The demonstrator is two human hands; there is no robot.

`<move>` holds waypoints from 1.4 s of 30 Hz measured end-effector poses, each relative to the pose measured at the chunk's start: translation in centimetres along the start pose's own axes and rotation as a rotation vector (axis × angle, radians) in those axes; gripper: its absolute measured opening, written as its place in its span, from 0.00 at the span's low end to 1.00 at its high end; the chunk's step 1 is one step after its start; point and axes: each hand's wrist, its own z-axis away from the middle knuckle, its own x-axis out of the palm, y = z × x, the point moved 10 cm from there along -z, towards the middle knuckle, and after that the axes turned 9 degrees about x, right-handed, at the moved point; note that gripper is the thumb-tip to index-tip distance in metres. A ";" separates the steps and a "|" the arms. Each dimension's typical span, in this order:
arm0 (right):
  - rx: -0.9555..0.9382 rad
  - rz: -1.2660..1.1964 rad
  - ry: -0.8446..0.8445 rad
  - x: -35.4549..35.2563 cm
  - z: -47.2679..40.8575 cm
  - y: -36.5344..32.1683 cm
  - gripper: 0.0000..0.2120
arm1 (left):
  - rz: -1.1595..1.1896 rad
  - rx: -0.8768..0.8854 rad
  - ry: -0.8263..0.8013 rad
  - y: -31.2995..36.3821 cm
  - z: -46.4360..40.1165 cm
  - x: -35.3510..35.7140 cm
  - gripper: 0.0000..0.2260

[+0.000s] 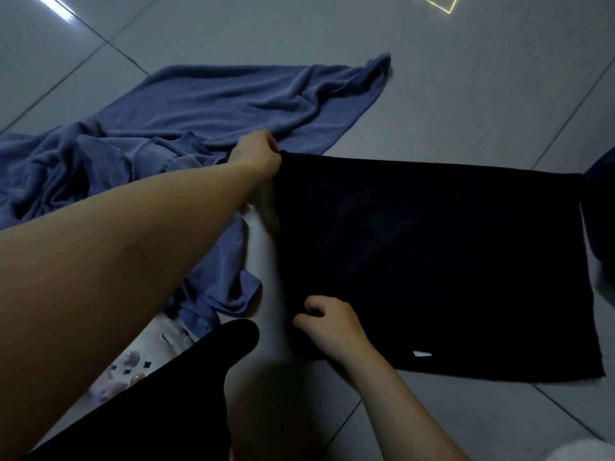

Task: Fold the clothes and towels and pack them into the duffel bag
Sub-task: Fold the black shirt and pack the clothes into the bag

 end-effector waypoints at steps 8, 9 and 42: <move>0.020 -0.235 -0.034 1.1 0.9 0.3 0.18 | 0.226 -0.085 0.092 -3.7 0.5 -0.9 0.05; 0.019 -0.259 -0.043 1.4 1.0 0.2 0.19 | 0.239 -0.075 0.105 -3.9 0.6 -1.3 0.05; 0.278 0.122 0.002 -20.5 6.2 9.0 0.13 | 0.579 0.297 -0.350 20.7 3.7 4.3 0.07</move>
